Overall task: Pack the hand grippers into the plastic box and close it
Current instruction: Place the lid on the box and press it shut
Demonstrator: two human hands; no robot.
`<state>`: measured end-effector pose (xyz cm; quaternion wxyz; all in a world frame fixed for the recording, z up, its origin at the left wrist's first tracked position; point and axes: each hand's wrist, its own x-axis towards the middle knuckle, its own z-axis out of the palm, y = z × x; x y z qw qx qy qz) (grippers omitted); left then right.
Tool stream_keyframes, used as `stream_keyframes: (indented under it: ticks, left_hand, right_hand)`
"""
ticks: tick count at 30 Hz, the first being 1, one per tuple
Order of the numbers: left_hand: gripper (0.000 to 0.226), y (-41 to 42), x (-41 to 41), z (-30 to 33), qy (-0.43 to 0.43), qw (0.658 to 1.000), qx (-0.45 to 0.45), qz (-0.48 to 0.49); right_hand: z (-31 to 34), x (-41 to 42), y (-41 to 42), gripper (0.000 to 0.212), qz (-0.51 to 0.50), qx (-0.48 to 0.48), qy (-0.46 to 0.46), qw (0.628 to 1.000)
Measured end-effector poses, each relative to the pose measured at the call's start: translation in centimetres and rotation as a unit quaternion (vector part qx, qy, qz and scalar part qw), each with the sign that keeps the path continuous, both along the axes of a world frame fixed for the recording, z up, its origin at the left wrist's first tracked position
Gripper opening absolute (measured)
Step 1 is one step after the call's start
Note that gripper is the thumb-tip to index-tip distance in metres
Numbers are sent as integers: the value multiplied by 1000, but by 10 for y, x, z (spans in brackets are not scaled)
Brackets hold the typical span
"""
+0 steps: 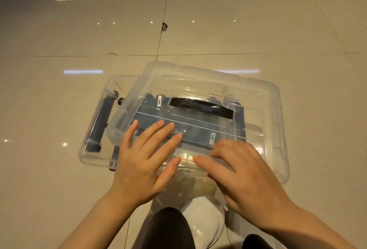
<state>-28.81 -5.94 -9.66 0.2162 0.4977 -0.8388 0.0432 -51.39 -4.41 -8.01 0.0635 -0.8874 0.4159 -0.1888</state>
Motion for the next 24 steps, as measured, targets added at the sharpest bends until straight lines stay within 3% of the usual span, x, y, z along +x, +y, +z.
stream_keyframes:
  ticks: [5, 10, 19, 24]
  left_hand:
    - [42, 14, 30, -8, 11, 997, 45, 55]
    - [41, 26, 51, -15, 31, 993, 39, 103]
    - [41, 32, 64, -34, -13, 996, -26, 86]
    - [39, 37, 62, -42, -13, 995, -38, 89]
  right_hand:
    - [-13, 32, -10, 44, 48, -15, 1, 999]
    - [-19, 57, -14, 52, 68, 7, -11, 998]
    - [-20, 69, -11, 40, 47, 49, -36, 997]
    - [-28, 69, -5, 43, 50, -2, -13, 999]
